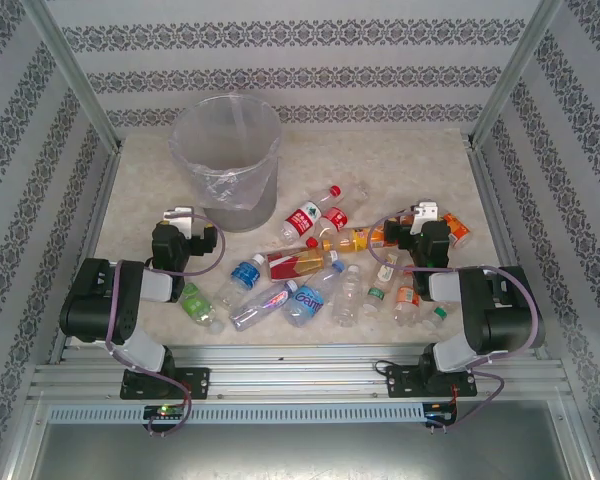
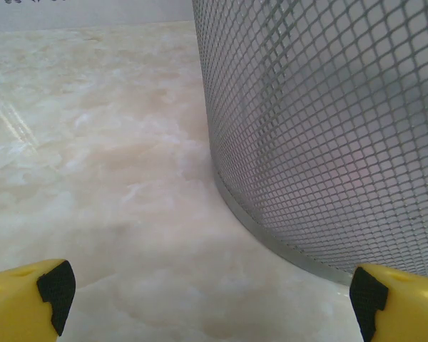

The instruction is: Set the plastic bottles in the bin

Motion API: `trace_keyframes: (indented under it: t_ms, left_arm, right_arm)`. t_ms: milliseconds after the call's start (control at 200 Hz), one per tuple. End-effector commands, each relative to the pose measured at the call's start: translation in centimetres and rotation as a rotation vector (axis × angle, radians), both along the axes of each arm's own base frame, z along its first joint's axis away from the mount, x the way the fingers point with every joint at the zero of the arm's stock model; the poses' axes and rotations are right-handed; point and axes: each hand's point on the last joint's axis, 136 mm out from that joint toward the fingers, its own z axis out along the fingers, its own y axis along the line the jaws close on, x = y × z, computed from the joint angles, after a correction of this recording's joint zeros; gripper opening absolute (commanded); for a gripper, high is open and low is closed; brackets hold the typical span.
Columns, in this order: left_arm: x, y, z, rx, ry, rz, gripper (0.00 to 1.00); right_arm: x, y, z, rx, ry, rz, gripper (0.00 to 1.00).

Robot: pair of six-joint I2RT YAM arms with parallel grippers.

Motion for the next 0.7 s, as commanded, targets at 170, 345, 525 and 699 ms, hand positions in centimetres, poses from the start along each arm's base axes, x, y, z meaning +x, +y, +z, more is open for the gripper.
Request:
trace_keyframes:
  t_ms: [170, 345, 525, 699]
  left_arm:
    - [0.27, 0.30, 0.73, -0.005, -0.018, 0.000, 1.00]
    - [0.33, 0.58, 0.72, -0.006, -0.016, 0.016, 1.00]
    - [0.31, 0.93, 0.67, -0.004, -0.014, 0.037, 1.00]
    - [0.33, 0.90, 0.69, -0.005, -0.015, 0.037, 1.00]
  right_arm:
    - [0.59, -0.07, 1.09, 0.006, -0.030, 0.004, 0.98]
    - [0.61, -0.03, 1.05, 0.007, -0.028, 0.006, 0.98]
    - [0.62, -0.03, 1.12, 0.008, -0.030, 0.006, 0.98]
    - [0.62, -0.08, 1.05, 0.009, -0.028, 0.005, 0.98]
